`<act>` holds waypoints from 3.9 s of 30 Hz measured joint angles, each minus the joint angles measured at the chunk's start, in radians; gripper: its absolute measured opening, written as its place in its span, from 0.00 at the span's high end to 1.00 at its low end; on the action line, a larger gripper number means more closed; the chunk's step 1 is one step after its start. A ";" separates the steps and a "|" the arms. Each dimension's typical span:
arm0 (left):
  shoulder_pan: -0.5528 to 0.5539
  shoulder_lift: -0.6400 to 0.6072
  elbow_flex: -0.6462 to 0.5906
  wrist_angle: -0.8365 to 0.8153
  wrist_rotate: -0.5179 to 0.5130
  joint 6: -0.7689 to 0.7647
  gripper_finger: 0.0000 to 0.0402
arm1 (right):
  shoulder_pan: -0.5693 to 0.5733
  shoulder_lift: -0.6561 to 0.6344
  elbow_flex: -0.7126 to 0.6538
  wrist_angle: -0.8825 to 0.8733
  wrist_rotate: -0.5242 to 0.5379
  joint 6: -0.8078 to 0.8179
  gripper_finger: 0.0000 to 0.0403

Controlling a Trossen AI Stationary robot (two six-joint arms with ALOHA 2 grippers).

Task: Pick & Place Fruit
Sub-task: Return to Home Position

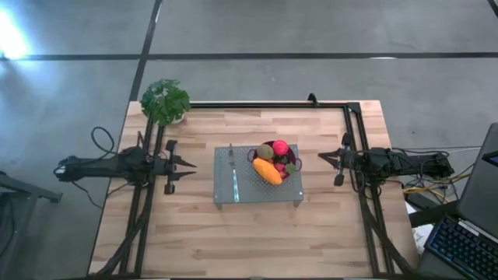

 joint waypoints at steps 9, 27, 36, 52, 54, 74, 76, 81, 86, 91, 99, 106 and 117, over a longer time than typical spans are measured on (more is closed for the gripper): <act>0.000 -0.106 -0.051 -0.021 -0.002 -0.045 0.78 | 0.000 0.000 0.000 0.000 0.000 0.000 0.98; 0.000 -0.087 -0.052 -0.016 -0.004 -0.048 0.78 | 0.000 0.000 0.000 0.000 0.000 0.000 0.98; 0.000 -0.085 -0.053 -0.016 -0.004 -0.049 0.78 | 0.000 0.000 0.000 0.000 0.000 0.000 0.98; 0.000 -0.085 -0.054 -0.017 -0.004 -0.049 0.78 | -0.075 0.021 -0.100 0.238 -0.193 0.198 0.98; 0.000 -0.085 -0.054 -0.016 -0.003 -0.049 0.78 | -0.106 0.026 -0.110 0.248 -0.294 0.157 0.98; 0.000 -0.082 -0.055 -0.015 -0.003 -0.049 0.78 | -0.178 0.015 -0.112 0.246 -0.390 0.144 0.98; 0.000 -0.082 -0.055 -0.015 -0.003 -0.049 0.78 | -0.178 0.015 -0.112 0.246 -0.391 0.152 0.98; 0.000 -0.082 -0.055 -0.015 -0.003 -0.049 0.78 | -0.177 0.015 -0.112 0.246 -0.391 0.146 0.98; 0.000 -0.082 -0.055 -0.015 -0.003 -0.049 0.78 | -0.177 0.015 -0.112 0.246 -0.392 0.154 0.98; 0.000 -0.082 -0.055 -0.015 -0.003 -0.049 0.78 | -0.177 0.015 -0.112 0.246 -0.392 0.143 0.98; 0.000 -0.082 -0.055 -0.014 -0.003 -0.049 0.78 | -0.177 0.015 -0.112 0.246 -0.392 0.143 0.98; 0.000 -0.082 -0.055 -0.014 -0.003 -0.049 0.78 | -0.177 0.015 -0.112 0.246 -0.392 0.148 0.98; 0.000 -0.082 -0.055 -0.014 -0.003 -0.049 0.78 | -0.177 0.015 -0.112 0.246 -0.391 0.143 0.98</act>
